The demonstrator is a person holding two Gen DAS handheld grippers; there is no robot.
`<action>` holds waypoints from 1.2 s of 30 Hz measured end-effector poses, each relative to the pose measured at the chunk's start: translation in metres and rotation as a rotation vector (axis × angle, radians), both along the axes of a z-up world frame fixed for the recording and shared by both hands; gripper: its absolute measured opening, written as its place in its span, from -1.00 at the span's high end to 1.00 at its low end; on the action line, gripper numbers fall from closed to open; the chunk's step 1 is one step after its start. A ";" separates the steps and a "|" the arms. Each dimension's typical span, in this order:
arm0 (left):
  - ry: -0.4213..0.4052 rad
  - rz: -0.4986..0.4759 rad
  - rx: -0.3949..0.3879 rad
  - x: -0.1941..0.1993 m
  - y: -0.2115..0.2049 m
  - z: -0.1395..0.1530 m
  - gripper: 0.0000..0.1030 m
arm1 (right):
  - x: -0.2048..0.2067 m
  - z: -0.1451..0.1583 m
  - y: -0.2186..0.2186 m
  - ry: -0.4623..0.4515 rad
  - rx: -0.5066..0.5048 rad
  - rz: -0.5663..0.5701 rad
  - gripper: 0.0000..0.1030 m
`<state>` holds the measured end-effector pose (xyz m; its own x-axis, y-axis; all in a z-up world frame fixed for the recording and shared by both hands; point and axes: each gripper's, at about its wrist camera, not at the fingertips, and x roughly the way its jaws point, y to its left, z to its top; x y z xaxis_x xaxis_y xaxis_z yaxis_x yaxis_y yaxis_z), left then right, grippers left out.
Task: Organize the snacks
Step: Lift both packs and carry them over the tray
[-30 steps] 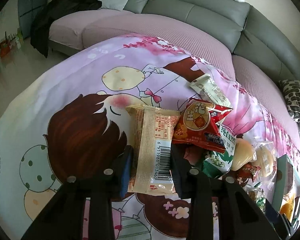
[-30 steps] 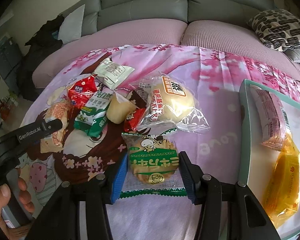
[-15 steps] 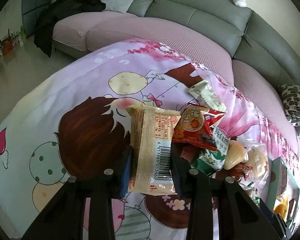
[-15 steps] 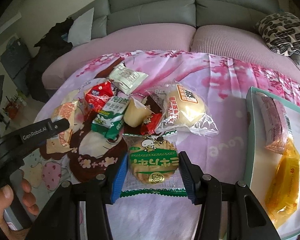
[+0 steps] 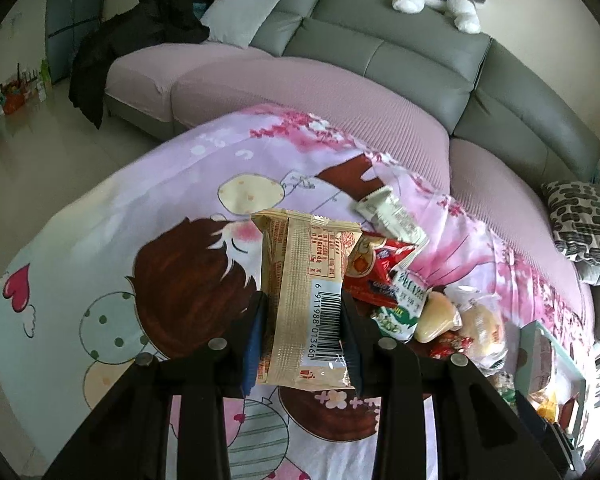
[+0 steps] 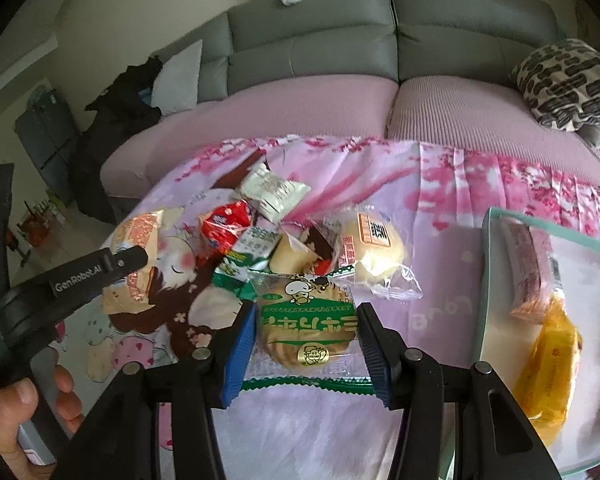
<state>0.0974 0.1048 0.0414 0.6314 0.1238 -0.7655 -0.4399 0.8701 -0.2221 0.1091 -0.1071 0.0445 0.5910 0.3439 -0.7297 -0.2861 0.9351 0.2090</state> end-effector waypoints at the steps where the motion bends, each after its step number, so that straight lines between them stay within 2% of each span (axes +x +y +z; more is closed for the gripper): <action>1: -0.009 0.000 0.002 -0.002 -0.001 0.003 0.29 | -0.001 0.002 0.000 -0.005 0.002 0.002 -0.03; 13: -0.037 -0.056 0.017 -0.003 -0.025 0.017 0.29 | -0.004 0.011 -0.013 -0.027 0.015 -0.023 -0.03; 21: -0.060 -0.136 0.032 0.001 -0.056 0.026 0.29 | -0.003 0.017 -0.054 -0.041 0.018 -0.131 -0.03; 27: -0.077 -0.242 0.034 0.009 -0.093 0.030 0.29 | -0.004 0.019 -0.102 -0.047 0.013 -0.260 -0.03; 36: -0.105 -0.471 0.020 0.016 -0.178 0.037 0.29 | -0.017 0.024 -0.184 -0.056 0.035 -0.468 -0.03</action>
<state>0.1129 -0.0735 0.0781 0.6960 -0.1798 -0.6952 0.0269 0.9740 -0.2249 0.0917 -0.2912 0.0687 0.7263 0.0551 -0.6852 0.1528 0.9589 0.2391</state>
